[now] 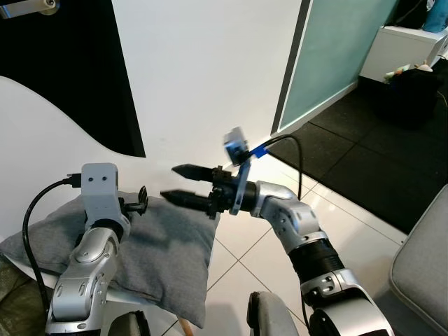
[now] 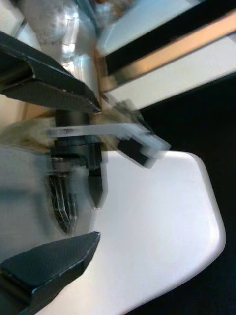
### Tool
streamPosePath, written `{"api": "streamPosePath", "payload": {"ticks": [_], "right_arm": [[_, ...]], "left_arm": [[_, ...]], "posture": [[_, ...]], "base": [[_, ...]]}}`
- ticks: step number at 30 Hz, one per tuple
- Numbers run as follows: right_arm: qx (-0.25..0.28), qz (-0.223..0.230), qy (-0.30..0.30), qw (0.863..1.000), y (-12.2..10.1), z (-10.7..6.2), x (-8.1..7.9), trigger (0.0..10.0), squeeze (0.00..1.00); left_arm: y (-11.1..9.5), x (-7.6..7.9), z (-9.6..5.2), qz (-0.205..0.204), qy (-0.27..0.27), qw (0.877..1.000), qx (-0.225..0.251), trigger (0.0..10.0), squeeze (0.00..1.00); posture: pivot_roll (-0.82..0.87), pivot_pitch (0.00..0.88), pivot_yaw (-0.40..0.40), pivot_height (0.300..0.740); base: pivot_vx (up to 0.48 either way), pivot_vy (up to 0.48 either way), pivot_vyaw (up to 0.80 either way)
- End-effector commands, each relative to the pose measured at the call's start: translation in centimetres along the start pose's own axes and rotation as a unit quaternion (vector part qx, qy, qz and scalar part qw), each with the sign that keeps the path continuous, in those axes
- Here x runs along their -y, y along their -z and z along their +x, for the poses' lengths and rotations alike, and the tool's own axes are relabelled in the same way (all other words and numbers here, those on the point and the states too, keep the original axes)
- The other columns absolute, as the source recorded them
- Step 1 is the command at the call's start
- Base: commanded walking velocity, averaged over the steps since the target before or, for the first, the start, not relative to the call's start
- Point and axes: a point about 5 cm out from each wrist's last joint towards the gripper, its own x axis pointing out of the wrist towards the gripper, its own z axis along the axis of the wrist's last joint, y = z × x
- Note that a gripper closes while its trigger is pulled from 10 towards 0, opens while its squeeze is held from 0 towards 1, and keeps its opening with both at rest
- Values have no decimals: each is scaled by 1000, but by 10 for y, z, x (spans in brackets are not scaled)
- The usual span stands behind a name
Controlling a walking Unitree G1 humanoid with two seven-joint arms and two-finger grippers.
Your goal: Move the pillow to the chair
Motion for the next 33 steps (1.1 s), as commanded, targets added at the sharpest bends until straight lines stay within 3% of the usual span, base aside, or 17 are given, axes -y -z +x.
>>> {"api": "streamPosePath", "payload": {"ticks": [1, 2, 3, 4, 5, 7, 9, 12, 14, 17, 18, 20, 22, 28, 33], "right_arm": [[28, 19, 46, 998, -3, -8, 9, 10000, 0], [43, 32, 103, 993, -2, -19, 20, 10000, 0], [43, 32, 103, 993, -2, -19, 20, 10000, 0], [52, 40, 147, 987, 0, -28, 27, 10000, 0], [52, 42, 192, 979, 4, -36, 34, 10000, 0], [52, 42, 192, 979, 4, -36, 34, 10000, 0], [43, 43, 240, 969, 11, -46, 40, 10000, 0], [43, 43, 240, 969, 11, -46, 40, 10000, 0], [36, 43, 259, 964, 17, -51, 41, 10000, 0], [36, 43, 259, 964, 17, -51, 41, 10000, 0], [34, 44, 261, 964, 18, -52, 39, 10000, 0], [34, 44, 261, 964, 18, -52, 39, 10000, 0], [35, 49, 263, 963, 20, -52, 37, 10000, 0], [35, 53, 265, 962, 20, -53, 36, 10000, 0], [36, 49, 276, 959, 18, -52, 40, 10000, 0]], "left_arm": [[1, 9, 0, 29, 30, 999, -2, 10000, 0], [3, 23, -2, 60, 64, 996, 1, 10000, 0], [3, 23, -2, 60, 64, 996, 1, 10000, 0], [6, 36, -3, 85, 95, 992, 5, 10000, 0], [10, 51, -7, 135, 133, 982, 11, 10000, 0], [10, 51, -7, 135, 133, 982, 11, 10000, 0], [17, 66, -11, 213, 177, 961, 19, 10000, 0], [17, 66, -11, 213, 177, 961, 19, 10000, 0], [21, 74, -13, 275, 192, 941, 34, 10000, 0], [21, 74, -13, 275, 192, 941, 34, 10000, 0], [21, 78, -14, 311, 201, 928, 46, 10000, 0], [21, 78, -14, 311, 201, 928, 46, 10000, 0], [19, 83, -15, 378, 208, 899, 74, 10000, 0], [18, 93, -18, 379, 221, 895, 85, 10000, 0], [20, 105, -20, 407, 235, 878, 92, 10000, 0]], "posture": [[-64, 6, -66, 551], [-66, 4, -65, 556], [-66, 4, -65, 556], [-72, 0, -64, 561], [-77, 0, -63, 566], [-77, 0, -63, 566], [-84, 0, -61, 576], [-84, 0, -61, 576], [-77, 0, -54, 586], [-77, 0, -54, 586], [-71, 0, -46, 591], [-71, 0, -46, 591], [-63, 0, -45, 601], [-63, 0, -45, 611], [-62, 0, -54, 631]], "base": [[0, 0, 0], [0, 0, 0], [0, 0, 0], [0, 0, 0], [0, 0, 0], [0, 0, 0], [0, 0, 0], [0, 0, 0], [0, 0, 0], [0, 0, 0], [0, 0, 0], [0, 0, 0], [0, 0, 0], [0, 0, 0], [0, 0, 0]]}}
